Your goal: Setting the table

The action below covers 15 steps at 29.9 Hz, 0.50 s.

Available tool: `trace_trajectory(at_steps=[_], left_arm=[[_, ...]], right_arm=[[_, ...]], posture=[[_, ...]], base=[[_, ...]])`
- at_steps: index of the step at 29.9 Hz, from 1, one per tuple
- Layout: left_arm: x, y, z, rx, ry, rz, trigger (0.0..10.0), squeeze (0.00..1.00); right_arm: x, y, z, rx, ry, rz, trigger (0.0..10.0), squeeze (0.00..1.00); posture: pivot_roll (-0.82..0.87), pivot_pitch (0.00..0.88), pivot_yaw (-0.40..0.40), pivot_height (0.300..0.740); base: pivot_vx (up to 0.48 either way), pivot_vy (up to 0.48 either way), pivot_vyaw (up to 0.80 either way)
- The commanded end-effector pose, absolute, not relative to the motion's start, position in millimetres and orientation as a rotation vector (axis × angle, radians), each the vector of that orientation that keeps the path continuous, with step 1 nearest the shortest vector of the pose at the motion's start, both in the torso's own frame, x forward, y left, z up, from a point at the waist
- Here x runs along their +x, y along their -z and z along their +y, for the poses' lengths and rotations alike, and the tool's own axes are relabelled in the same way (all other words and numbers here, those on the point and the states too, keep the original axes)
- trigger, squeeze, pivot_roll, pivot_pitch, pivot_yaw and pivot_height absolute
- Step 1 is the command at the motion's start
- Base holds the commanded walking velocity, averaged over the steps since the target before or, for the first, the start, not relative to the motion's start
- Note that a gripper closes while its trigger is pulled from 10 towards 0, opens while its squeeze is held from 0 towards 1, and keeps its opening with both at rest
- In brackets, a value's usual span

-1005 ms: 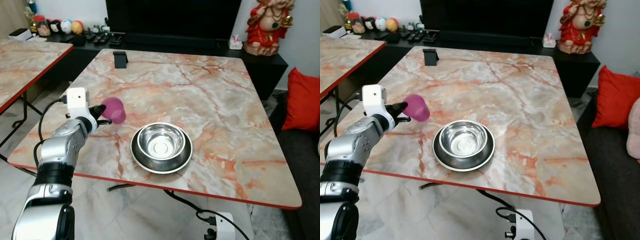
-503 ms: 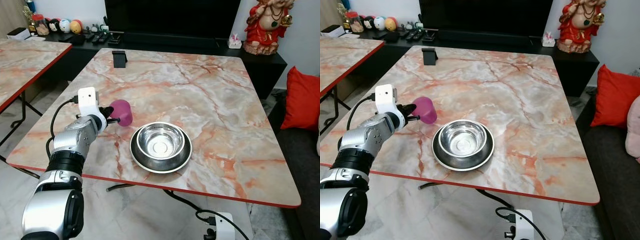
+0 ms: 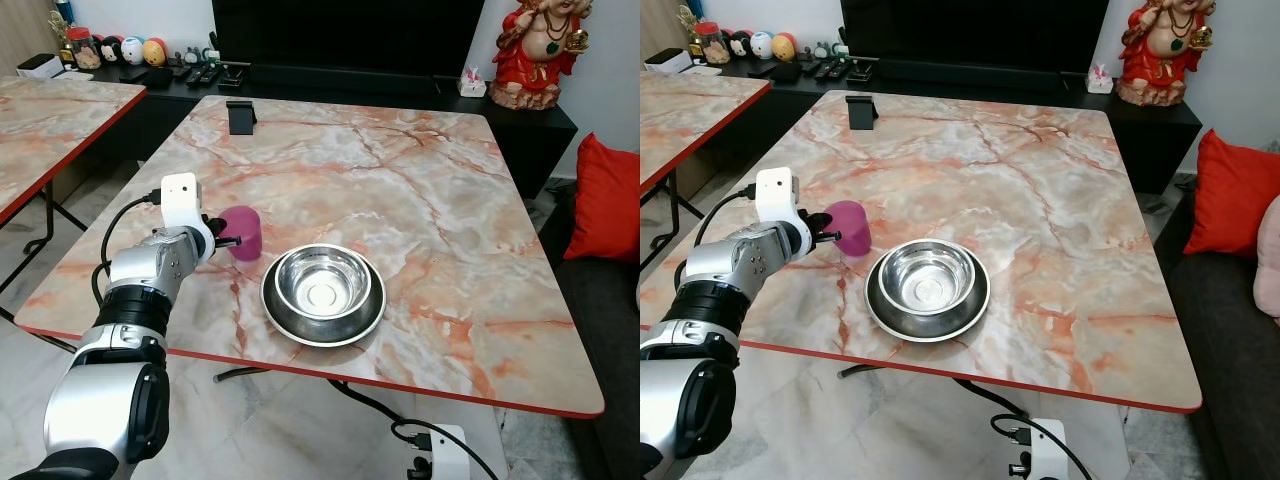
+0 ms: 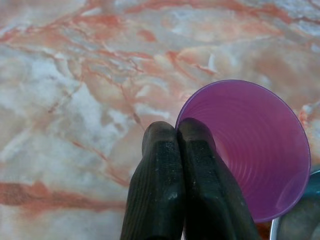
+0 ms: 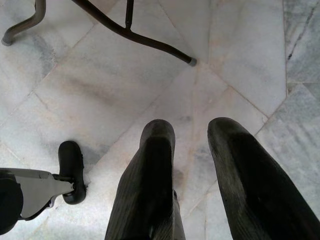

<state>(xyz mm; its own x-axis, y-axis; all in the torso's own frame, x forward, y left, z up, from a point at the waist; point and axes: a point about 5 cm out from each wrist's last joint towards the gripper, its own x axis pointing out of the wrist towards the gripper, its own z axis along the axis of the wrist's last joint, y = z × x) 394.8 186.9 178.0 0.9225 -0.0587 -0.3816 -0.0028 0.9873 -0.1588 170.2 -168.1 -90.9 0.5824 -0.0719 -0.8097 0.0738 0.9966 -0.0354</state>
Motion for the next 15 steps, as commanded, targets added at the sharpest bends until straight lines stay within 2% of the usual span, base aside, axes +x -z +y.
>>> trace_trajectory(at_steps=[1,15], left_arm=[[396.9,-187.6,183.5,-0.156,0.037,0.376,10.0,0.00],[394.8,-185.5,179.3,-0.150,0.048,0.397,10.0,0.00]], right_arm=[[170.3,90.9,-168.6,0.007,0.087,0.946,10.0,0.00],[169.9,91.1,-168.3,0.008,0.083,0.948,10.0,0.00]], posture=[[0.03,0.000,-0.025,0.740],[0.03,0.000,-0.028,0.740]], base=[[0.000,0.000,0.00],[0.000,0.000,0.00]])
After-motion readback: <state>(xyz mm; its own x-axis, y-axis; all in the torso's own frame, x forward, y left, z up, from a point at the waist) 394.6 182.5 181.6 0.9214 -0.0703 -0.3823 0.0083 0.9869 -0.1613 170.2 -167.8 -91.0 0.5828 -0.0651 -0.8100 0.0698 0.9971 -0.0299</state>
